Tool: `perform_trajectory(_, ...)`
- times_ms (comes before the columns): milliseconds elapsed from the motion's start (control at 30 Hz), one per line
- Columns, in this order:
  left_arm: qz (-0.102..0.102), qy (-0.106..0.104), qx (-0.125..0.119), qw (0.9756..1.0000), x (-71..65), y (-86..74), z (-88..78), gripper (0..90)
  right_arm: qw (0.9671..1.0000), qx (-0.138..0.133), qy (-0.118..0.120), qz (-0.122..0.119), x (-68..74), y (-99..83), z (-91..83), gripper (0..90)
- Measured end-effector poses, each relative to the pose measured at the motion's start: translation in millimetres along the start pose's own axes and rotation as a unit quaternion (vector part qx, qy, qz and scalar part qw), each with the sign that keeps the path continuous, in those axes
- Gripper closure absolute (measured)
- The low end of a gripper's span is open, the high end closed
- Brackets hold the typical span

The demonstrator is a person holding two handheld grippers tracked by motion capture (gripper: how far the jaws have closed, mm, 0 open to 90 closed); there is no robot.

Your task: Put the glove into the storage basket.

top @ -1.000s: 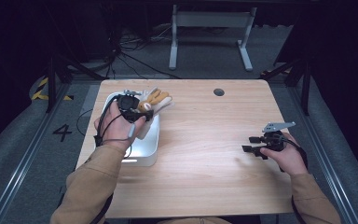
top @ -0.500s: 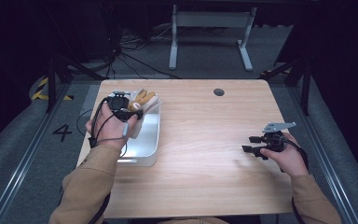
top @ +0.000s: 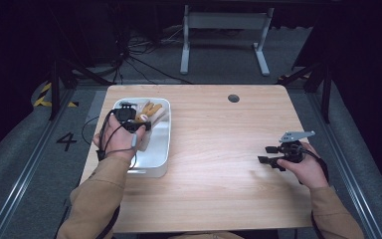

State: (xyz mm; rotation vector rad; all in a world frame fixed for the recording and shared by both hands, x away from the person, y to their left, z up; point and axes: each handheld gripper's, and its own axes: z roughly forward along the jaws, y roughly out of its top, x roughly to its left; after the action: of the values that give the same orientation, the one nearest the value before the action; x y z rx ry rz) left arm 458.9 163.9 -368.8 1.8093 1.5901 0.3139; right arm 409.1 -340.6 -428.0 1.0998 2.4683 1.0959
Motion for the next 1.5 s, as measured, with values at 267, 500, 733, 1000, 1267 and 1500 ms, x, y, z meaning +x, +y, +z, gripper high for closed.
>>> perform_trajectory(267, -0.004, 0.003, 0.008, 1.0, 6.1, -7.1, 16.5, 59.8, 1.0, 0.006, 0.002, 0.002, 1.1, -1.8, 3.2, 41.7)
perform_trajectory(500, -0.01, 0.005, 0.018, 0.9998, 10.8, -10.5, 30.7, 59.7, 0.9999, 0.01, 0.003, 0.001, 1.5, -2.7, 5.8, 41.5)
perform_trajectory(733, -0.019, 0.014, 0.03, 0.9993, 15.4, -18.9, 45.2, 59.5, 0.9999, 0.012, 0.003, 0.0, 1.4, -3.6, 7.1, 41.5)
perform_trajectory(1000, -0.015, 0.016, 0.033, 0.9992, 16.6, -26.1, 54.9, 59.4, 0.9999, 0.013, 0.004, 0.001, 1.5, -4.0, 8.1, 41.4)
perform_trajectory(1267, -0.019, 0.026, 0.046, 0.9984, 18.4, -32.4, 60.7, 58.4, 0.9999, 0.014, 0.006, 0.001, 2.4, -3.7, 8.4, 41.3)
perform_trajectory(1500, -0.02, 0.029, 0.054, 0.9979, 19.5, -35.0, 65.7, 57.1, 0.9999, 0.014, 0.006, 0.001, 2.5, -3.8, 8.3, 41.2)
